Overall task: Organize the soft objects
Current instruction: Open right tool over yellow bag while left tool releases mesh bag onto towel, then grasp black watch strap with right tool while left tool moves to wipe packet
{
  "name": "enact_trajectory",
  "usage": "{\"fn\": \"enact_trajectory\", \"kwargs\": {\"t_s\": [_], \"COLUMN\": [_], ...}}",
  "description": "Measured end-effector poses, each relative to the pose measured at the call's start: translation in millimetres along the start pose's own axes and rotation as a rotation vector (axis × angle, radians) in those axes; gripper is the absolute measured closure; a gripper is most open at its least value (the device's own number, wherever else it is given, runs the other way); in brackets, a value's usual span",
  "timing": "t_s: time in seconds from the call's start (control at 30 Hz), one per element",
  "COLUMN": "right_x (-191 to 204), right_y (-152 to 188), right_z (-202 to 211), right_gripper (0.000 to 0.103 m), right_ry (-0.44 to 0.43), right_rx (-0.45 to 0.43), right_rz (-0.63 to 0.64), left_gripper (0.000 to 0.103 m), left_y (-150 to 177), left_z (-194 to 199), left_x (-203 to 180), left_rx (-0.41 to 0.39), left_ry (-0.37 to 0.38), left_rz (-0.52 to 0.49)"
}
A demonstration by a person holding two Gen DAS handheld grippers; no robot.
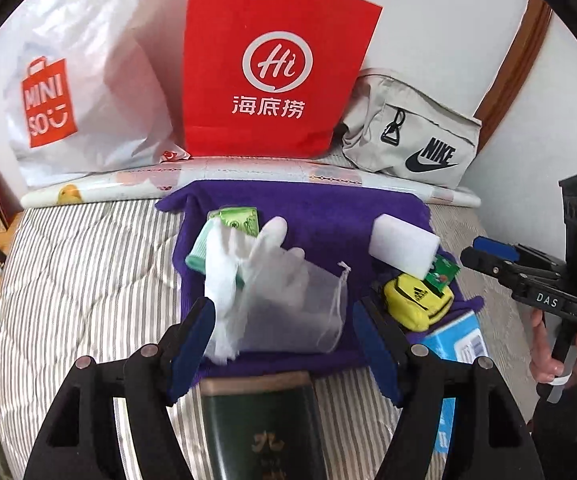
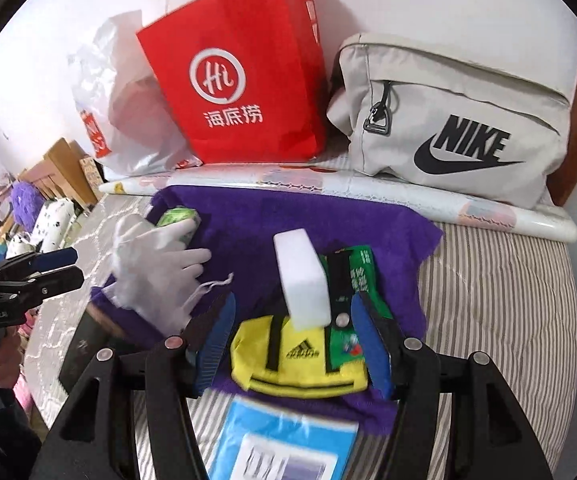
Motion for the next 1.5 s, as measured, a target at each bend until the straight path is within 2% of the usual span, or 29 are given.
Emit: {"fn": "enact_trajectory", "kwargs": {"t_s": [0.3, 0.6, 0.7, 0.83, 1.0, 1.07, 1.2, 1.4, 1.47, 1.5], "right_x": [8, 55, 75, 104, 124, 128, 132, 151, 157, 159], "right_y": [51, 113, 137, 178, 219, 230, 247, 274, 284, 286], "right_z": [42, 57, 57, 46, 25, 14, 2, -6, -9, -9], "right_gripper": [0.043, 0.043, 0.043, 0.043, 0.043, 0.043, 0.05, 0.052, 0.052, 0.056], "right_ry": [-0.082, -0.129, -0.167, -0.219, -0.244, -0.231, -0.219, -0.187, -0.145, -0.134], "right_rx": [-0.006, 0.015, 0.031, 0.095, 0.159, 0.185, 0.217, 0.222, 0.184, 0.172], "right_rz": [-0.037, 0.102, 0.144, 0.225, 0.3, 0.318, 0.351, 0.533, 0.611, 0.633], "left_gripper": [0.033, 0.033, 0.033, 0.033, 0.033, 0.033, 0.033, 0.033, 0.033, 0.033], "left_y": [43, 99, 118, 144, 175, 183, 195, 210, 213, 214], "left_z": [30, 48, 52, 57, 59, 60, 65, 67, 68, 69], "left_x": [-16, -20, -14, -2, 9, 13, 16, 22, 26, 27], "left_rx": [-0.008, 0.006, 0.01, 0.017, 0.029, 0.028, 0.007, -0.006, -0.008, -0.009], "left_ry": [0.018, -0.015, -0.017, -0.046, -0.044, -0.043, -0.02, -0.016, -0.013, -0.011], "left_rz": [0.015, 0.043, 0.072, 0.101, 0.128, 0.137, 0.156, 0.165, 0.178, 0.185]}}
Point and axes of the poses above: each gripper's, at about its wrist camera, not at the fingertips, and z roughly against the way its jaws point, x to its left, y to its underside, the point moved 6 cm from there along -z, roughly the way its jaws point, and after that the axes turned 11 degrees about -z, right-handed, at the moved point
